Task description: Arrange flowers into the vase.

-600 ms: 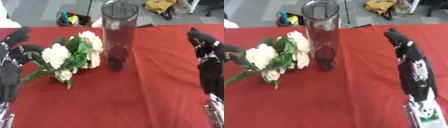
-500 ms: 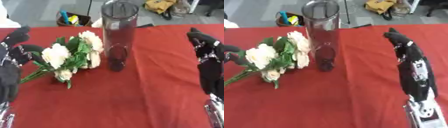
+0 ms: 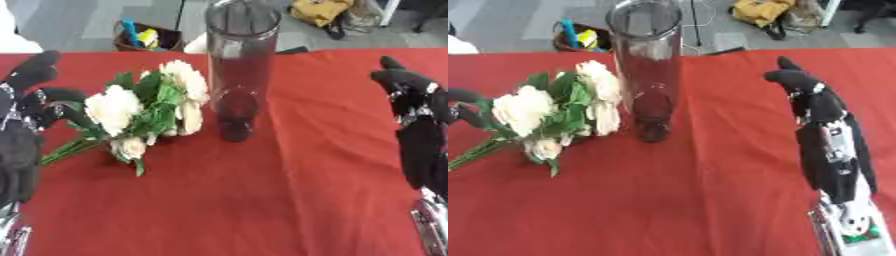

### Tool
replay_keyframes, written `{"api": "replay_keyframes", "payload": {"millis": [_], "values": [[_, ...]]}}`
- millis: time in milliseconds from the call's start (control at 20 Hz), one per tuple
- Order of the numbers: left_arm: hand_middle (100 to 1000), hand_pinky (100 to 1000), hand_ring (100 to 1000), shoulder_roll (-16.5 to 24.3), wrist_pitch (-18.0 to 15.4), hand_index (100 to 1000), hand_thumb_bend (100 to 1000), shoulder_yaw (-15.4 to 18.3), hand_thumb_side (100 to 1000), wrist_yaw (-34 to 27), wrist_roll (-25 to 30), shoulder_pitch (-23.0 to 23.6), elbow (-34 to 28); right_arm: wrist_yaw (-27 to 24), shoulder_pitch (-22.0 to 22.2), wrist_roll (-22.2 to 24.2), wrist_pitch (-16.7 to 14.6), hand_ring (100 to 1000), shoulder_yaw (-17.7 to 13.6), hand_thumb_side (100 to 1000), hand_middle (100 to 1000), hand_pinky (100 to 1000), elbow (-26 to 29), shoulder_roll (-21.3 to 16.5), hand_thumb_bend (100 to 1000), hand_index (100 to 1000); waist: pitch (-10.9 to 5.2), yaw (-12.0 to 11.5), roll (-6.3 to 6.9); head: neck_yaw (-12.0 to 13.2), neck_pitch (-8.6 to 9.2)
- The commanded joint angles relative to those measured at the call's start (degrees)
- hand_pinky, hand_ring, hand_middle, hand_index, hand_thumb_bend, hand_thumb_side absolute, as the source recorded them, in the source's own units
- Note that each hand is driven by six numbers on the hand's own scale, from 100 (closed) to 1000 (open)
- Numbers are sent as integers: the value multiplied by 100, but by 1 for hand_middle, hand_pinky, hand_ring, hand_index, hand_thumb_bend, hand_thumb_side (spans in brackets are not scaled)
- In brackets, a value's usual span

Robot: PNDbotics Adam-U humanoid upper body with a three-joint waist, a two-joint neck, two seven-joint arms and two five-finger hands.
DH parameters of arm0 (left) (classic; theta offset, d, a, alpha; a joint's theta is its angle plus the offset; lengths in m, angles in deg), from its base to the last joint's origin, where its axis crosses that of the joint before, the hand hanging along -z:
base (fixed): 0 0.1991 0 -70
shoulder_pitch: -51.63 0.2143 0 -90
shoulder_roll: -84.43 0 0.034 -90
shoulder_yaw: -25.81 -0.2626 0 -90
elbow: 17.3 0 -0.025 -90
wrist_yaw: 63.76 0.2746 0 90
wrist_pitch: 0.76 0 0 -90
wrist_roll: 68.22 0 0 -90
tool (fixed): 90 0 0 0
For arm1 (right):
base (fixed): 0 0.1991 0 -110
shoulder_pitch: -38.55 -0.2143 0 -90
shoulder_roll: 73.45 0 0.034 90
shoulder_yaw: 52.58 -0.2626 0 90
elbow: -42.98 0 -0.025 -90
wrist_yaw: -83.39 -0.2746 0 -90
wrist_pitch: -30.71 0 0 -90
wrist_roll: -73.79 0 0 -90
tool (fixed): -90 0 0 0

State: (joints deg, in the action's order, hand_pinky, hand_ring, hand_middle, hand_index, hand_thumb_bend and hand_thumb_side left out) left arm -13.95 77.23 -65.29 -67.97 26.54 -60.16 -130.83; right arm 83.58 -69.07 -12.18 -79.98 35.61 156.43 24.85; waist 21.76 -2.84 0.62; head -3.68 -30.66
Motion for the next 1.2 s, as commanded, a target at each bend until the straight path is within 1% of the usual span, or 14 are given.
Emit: {"api": "replay_keyframes", "payload": {"millis": [50,200,300,450,650,750,900,950,1100,1200], "values": [[880,500,694,280,-175,814,100,177,880,328,-100,-95,-106,-42,-25,39,-8,1000,-34,971,726,1000,114,-31,100,799,-110,-7,10,28,-6],[877,519,728,710,-375,845,100,347,829,1005,-317,-170,-106,-43,-10,42,9,1000,-38,970,724,999,114,-45,100,799,-137,-4,39,98,-121],[878,535,745,989,-401,862,100,404,806,1462,-467,-191,-106,-48,-6,40,16,1000,-40,969,724,999,114,-55,100,799,-153,3,58,168,-221],[876,541,749,1350,-269,873,100,444,786,2028,-610,-195,-106,-55,-5,32,18,1000,-49,969,723,998,114,-67,100,798,-162,17,83,272,-371],[880,555,765,1623,-65,889,100,396,771,2501,-631,-206,-106,-40,-13,38,27,1000,-49,968,722,1000,114,-60,100,797,-128,40,98,297,-481],[885,564,776,1741,29,900,100,371,773,2688,-573,-215,-106,-21,-15,45,28,1000,-46,968,722,1000,114,-55,100,797,-103,53,103,287,-478],[883,573,782,1913,135,910,100,339,757,2944,-472,-255,-106,10,-12,58,20,1000,-33,969,721,1000,114,-54,100,797,-76,58,107,278,-415],[875,576,782,2033,183,915,100,331,725,3028,-453,-288,-106,24,-5,67,18,1000,-25,969,721,1000,114,-57,100,796,-65,53,108,275,-371],[864,588,788,2409,380,931,100,271,702,3264,-395,-405,-106,72,18,94,0,1000,-1,970,720,1000,114,-60,100,796,-45,49,108,266,-289],[860,599,792,2765,523,942,100,197,680,3489,-215,-532,-106,101,38,108,-15,1000,14,970,720,1000,114,-64,100,796,-38,59,108,255,-248]]}}
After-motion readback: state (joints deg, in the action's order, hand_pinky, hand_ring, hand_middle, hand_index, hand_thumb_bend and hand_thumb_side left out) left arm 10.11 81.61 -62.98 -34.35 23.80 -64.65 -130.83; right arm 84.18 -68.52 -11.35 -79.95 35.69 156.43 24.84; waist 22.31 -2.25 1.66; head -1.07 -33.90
